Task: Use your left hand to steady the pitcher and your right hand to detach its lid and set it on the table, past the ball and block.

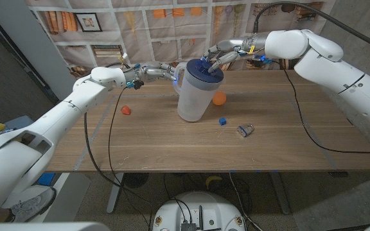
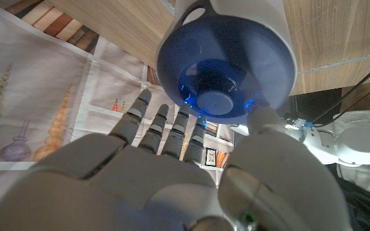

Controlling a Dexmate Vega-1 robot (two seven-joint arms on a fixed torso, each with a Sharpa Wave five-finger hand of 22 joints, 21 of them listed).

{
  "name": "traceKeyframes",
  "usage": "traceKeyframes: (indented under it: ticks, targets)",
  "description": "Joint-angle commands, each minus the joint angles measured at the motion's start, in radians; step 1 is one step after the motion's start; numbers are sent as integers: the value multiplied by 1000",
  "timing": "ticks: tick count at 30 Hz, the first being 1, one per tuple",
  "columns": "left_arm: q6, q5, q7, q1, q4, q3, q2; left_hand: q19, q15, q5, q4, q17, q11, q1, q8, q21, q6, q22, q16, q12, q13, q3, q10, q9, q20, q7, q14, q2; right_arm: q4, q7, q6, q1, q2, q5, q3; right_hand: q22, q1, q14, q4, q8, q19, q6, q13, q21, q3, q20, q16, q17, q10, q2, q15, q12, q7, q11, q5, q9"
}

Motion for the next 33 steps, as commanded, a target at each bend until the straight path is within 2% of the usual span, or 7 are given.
traceKeyframes:
  ticks: [1,4,12,20,33]
  targets:
    - [8,-3,7,7,-16,-3,8,2,-123,4,6,2,-12,13,4,-3,4,3,7,5,3,6,20,2,-124,3,14,22,-8,-23,-1,-18,2,-14,5,4,17,20,1,11,12,22,0,6,-9,-7,12,5,30,-1,-8,6,-1,-15,-8,5]
    - [8,-3,0,2,-10,-1,6,2,-124,4,6,2,-12,13,5,-3,6,3,8,5,3,5,19,2,-125,2,16,22,-9,-26,-5,-18,3,-24,3,4,24,26,1,17,19,35,-1,7,-11,-12,15,5,41,-2,-16,7,-7,-18,-12,5]
    - [8,-2,-5,-3,-4,2,3,2,-123,4,5,2,-12,13,5,-3,5,3,9,5,3,6,20,2,-125,1,17,22,-12,-38,-10,-22,6,-46,1,4,62,48,-5,28,36,57,-6,9,-13,-22,27,6,82,-7,-35,9,-26,-52,-20,6]
    - [10,-2,-8,-4,-3,2,3,2,-122,4,6,2,-12,11,5,-3,5,3,9,5,3,6,20,2,-124,0,20,23,-9,-48,-10,-26,9,-57,3,4,87,72,0,46,51,95,-10,8,-23,-31,41,7,124,-15,-51,11,-38,-67,-19,7]
    - [7,-1,-11,-7,7,6,-3,1,-123,4,6,2,-12,10,7,-3,8,3,8,6,3,7,24,2,-122,0,20,25,-9,-51,-11,-21,17,-95,-9,4,125,105,1,58,63,123,-13,7,-29,-37,61,9,184,-8,-78,15,-42,-95,-14,8]
